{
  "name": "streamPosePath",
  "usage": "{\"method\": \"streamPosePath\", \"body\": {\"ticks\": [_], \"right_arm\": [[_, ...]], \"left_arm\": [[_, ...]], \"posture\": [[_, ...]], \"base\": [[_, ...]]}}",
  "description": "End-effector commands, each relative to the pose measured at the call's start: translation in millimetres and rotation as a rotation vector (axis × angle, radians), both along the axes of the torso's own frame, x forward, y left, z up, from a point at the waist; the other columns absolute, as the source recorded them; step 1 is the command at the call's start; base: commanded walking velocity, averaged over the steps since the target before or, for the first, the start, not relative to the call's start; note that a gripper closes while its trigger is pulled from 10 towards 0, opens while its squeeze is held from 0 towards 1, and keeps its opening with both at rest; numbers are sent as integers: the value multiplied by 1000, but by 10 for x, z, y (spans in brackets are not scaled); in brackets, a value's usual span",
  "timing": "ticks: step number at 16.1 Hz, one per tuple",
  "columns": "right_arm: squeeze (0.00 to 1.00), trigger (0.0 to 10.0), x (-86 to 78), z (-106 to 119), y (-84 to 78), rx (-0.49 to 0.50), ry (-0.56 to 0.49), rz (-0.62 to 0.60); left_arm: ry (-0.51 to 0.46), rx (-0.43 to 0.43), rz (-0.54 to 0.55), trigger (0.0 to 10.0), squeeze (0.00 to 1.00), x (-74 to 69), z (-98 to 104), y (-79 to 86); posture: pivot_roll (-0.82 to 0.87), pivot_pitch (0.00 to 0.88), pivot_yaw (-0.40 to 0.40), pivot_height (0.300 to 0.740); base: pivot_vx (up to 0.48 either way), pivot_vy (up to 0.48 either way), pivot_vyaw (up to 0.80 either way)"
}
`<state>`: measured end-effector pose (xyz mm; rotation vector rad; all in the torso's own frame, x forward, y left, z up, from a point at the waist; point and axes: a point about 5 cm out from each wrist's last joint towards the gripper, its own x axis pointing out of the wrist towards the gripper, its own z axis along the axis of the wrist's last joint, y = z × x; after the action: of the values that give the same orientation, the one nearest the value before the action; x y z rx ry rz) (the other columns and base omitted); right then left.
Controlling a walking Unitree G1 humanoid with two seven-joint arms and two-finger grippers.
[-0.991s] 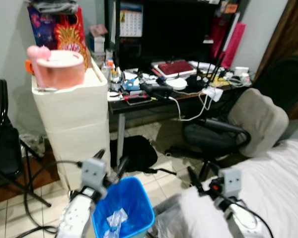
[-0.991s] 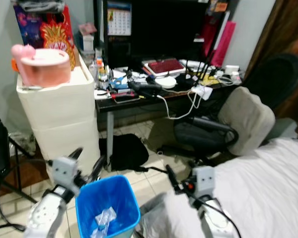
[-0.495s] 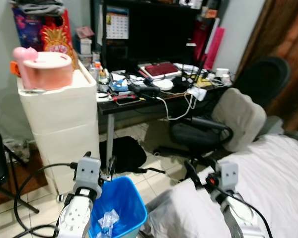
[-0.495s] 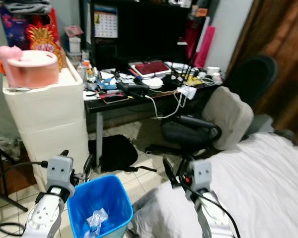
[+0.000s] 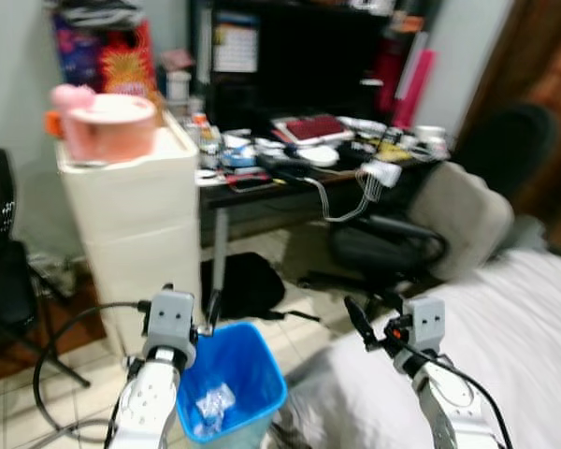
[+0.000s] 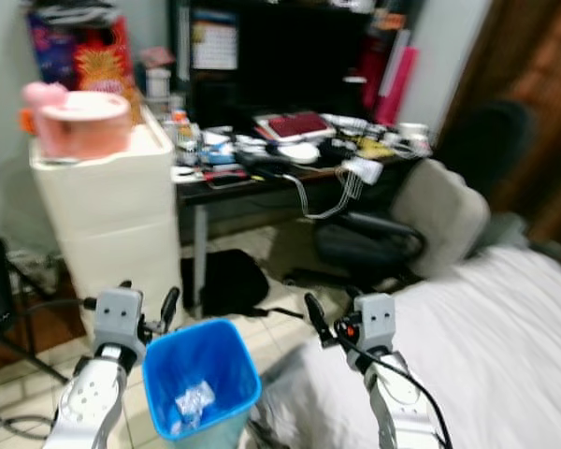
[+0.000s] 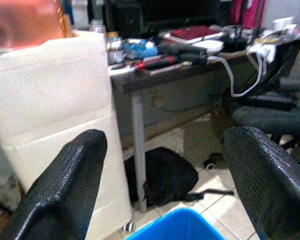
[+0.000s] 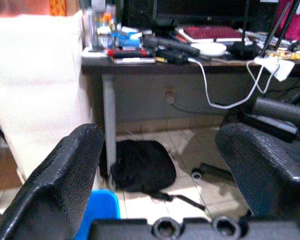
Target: Clean up the room
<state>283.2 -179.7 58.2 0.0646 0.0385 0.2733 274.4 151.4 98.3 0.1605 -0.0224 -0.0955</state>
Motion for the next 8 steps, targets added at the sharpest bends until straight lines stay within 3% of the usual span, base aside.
{"method": "streamPosePath", "body": {"ticks": [1, 8], "right_arm": [[0, 10000, 36, 28, -13, -6, -7, -1], [0, 10000, 45, 20, -6, -4, -5, -4]], "left_arm": [[37, -6, -8, 10000, 0, -25, -74, -44], [34, -7, -9, 10000, 0, 16, -68, -43]], "posture": [[117, 0, -123, 740], [112, 0, -120, 740]], "base": [[0, 0, 0], [-250, 0, 0]]}}
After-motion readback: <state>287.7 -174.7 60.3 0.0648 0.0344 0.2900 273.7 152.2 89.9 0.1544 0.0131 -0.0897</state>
